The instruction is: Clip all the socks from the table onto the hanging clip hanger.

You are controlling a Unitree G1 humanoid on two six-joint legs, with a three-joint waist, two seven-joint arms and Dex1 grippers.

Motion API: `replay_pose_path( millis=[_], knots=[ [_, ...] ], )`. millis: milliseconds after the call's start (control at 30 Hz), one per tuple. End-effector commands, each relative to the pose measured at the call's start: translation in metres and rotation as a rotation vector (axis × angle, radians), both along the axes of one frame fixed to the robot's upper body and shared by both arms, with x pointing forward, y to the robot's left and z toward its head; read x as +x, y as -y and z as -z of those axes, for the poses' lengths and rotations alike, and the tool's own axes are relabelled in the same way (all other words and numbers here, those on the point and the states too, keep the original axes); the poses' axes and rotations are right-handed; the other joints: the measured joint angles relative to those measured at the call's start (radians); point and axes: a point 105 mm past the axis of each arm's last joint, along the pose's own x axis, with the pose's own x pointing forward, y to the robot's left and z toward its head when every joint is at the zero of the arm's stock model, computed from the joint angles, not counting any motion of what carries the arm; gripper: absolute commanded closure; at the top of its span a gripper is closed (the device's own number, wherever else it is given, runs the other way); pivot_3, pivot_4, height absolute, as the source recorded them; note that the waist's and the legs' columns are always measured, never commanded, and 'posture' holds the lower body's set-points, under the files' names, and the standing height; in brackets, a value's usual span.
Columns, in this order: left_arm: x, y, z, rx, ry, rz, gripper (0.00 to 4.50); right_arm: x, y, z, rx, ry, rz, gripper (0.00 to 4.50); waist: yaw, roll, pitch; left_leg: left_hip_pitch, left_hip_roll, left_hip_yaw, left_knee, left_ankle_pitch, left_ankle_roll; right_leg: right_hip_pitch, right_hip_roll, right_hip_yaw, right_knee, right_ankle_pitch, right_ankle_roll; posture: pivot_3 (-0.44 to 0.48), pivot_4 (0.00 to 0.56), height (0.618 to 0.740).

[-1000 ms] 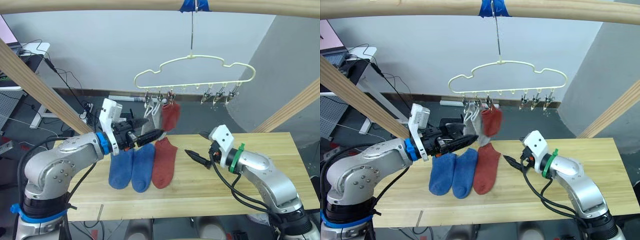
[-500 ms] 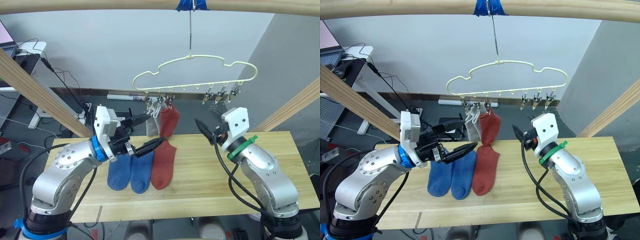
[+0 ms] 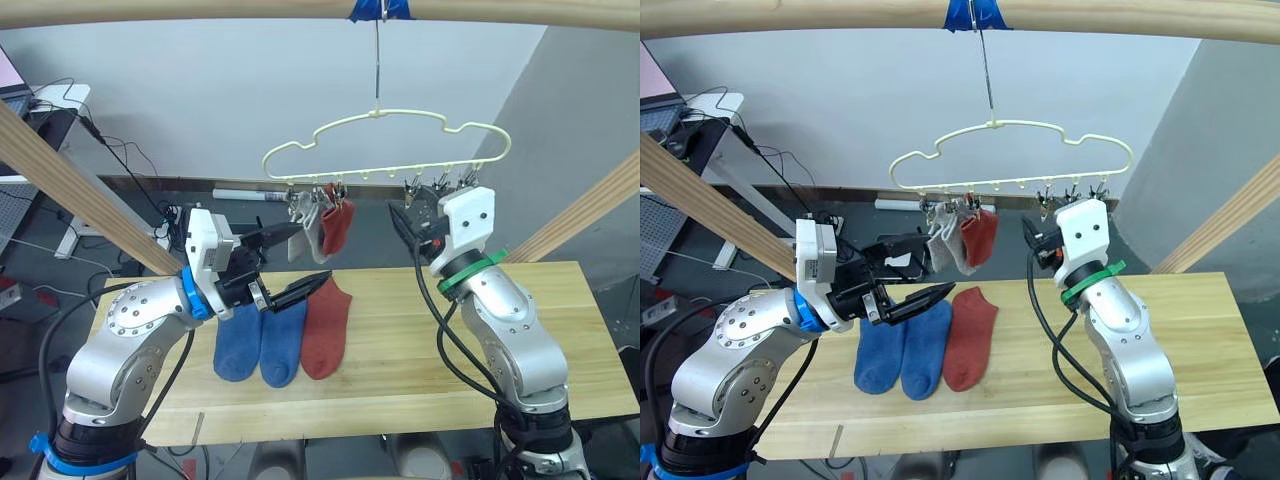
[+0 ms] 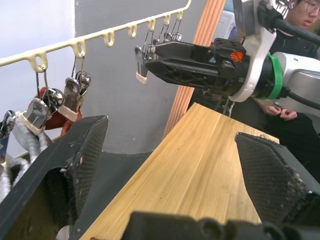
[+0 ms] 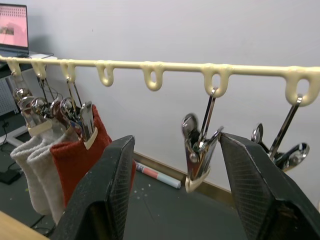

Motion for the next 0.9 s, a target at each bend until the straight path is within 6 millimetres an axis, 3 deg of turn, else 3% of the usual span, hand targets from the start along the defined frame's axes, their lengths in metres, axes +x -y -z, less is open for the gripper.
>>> replay_pose_path(
  millis=[33, 567, 667, 800, 900],
  knots=[
    [-0.0050, 0.0036, -0.0087, -0.002, 0.048, 0.007, 0.00, -0.0019, -0.0056, -0.0111, 0.021, 0.051, -0.024, 1.70, 0.000, 0.000, 0.000, 0.000, 0.000, 0.000, 0.000, 0.000, 0.000, 0.000, 0.000, 0.000, 0.000, 0.000, 0.000, -0.102, 0.288, 0.740],
    [-0.0022, 0.0052, -0.0080, -0.005, 0.050, -0.004, 0.00, 0.0033, -0.0083, -0.0142, 0.097, 0.032, -0.028, 1.70, 0.000, 0.000, 0.000, 0.000, 0.000, 0.000, 0.000, 0.000, 0.000, -0.001, 0.000, 0.000, 0.001, 0.000, 0.000, -0.103, 0.291, 0.740],
    [-0.0021, 0.0059, -0.0075, -0.005, 0.048, -0.002, 0.00, 0.0042, -0.0079, -0.0157, 0.107, 0.033, -0.025, 2.34, 0.000, 0.000, 0.000, 0.000, 0.000, 0.000, 0.000, 0.000, 0.000, -0.001, 0.000, 0.000, 0.001, 0.000, 0.000, -0.103, 0.291, 0.740],
    [-0.0030, 0.0071, -0.0056, -0.002, 0.043, 0.002, 0.00, 0.0054, -0.0077, -0.0172, 0.121, 0.031, -0.023, 3.75, 0.000, 0.000, 0.000, 0.000, 0.000, 0.000, 0.000, 0.000, 0.000, -0.001, 0.000, 0.000, 0.002, 0.000, 0.000, -0.105, 0.292, 0.740],
    [-0.0038, 0.0078, -0.0041, -0.001, 0.040, 0.003, 0.00, 0.0065, -0.0059, -0.0171, 0.131, 0.023, -0.018, 4.47, 0.000, 0.000, 0.000, 0.000, 0.000, 0.000, 0.000, 0.000, 0.000, -0.001, 0.000, 0.000, 0.002, 0.000, 0.000, -0.108, 0.296, 0.740]
  ],
)
